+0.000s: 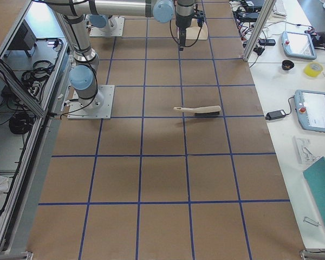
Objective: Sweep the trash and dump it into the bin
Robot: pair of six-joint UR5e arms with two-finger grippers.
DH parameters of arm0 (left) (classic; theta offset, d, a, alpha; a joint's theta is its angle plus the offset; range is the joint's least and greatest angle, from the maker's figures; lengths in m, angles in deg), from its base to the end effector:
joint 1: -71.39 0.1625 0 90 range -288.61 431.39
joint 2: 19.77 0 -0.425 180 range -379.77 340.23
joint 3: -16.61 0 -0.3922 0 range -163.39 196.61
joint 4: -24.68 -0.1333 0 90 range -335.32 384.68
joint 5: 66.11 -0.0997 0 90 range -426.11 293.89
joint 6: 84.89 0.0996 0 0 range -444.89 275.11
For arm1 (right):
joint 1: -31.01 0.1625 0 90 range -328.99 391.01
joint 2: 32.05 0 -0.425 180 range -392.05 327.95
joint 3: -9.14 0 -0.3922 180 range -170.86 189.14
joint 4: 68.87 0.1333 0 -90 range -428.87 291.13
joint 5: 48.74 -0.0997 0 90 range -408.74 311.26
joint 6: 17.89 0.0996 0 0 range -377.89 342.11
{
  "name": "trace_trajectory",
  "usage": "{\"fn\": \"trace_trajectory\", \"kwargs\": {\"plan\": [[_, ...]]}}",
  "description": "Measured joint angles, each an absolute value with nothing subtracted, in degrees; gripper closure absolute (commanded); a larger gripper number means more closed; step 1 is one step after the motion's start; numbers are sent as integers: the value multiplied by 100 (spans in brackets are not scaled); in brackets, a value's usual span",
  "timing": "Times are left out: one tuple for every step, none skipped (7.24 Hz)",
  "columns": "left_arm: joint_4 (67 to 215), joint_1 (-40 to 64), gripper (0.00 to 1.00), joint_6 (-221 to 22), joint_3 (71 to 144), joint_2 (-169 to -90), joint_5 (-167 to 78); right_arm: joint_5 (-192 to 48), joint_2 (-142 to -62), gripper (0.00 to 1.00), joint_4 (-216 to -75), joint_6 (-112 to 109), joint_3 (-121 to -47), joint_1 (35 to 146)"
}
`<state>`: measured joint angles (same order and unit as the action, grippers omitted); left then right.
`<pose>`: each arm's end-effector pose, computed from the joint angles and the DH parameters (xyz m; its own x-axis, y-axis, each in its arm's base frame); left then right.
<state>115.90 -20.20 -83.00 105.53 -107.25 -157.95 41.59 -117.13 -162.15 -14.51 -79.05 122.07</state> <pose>-0.1433 -0.4727 0.5164 -0.9977 0.0593 -0.0334 0.0607 0.9973 -0.0404 0.1425 -0.5255 0.4654 -0.9992 0.0405 0.0056 0.0405 0.9992 -0.0033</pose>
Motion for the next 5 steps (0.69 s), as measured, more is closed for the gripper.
{"fn": "trace_trajectory", "kwargs": {"plan": [[11631,-2063,0,-8250,10565,-10699,-15793,4148,-11713,0,-16224,-1458,-7903,12198],[11643,-2081,0,-8231,10582,-10694,-15798,4149,-11713,0,-16227,-1468,-7902,12189],[11635,-2084,0,-8224,10595,-10698,-15809,4149,-11712,0,-16231,-1476,-7902,12178],[11612,-2081,0,-8224,10603,-10709,-15817,4146,-11713,0,-16237,-1479,-7902,12175],[11599,-2074,0,-8229,10606,-10714,-15820,4144,-11713,0,-16243,-1481,-7896,12172]]}}
